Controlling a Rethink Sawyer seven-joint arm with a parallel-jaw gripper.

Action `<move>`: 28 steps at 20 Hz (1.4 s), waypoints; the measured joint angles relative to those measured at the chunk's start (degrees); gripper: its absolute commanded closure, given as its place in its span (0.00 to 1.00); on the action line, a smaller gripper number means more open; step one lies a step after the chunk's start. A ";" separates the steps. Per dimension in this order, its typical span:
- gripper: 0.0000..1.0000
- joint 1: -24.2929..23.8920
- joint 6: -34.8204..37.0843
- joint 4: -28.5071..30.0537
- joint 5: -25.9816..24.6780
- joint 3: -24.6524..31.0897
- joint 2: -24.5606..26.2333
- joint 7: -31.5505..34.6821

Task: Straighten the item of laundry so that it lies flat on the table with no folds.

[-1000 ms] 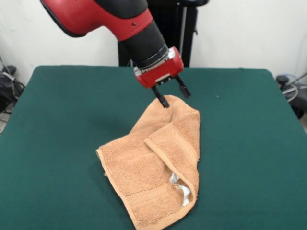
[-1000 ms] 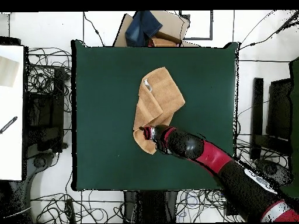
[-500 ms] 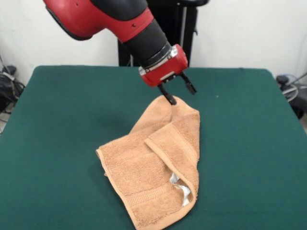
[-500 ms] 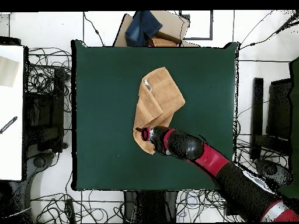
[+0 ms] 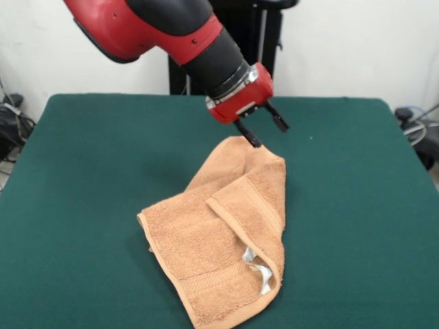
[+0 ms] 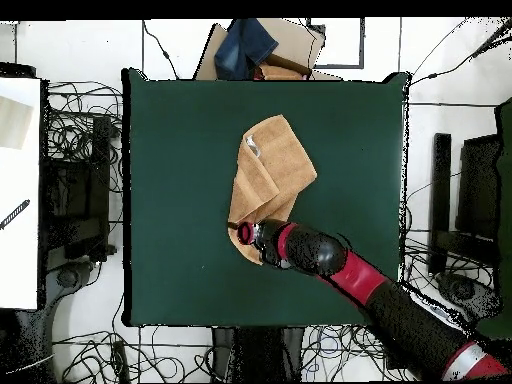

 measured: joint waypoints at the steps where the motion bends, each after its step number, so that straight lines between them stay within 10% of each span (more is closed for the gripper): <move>1: 0.00 0.01 0.13 0.00 0.00 0.01 0.24 0.00; 28: 0.00 0.17 10.90 -5.48 0.16 -0.01 3.78 0.00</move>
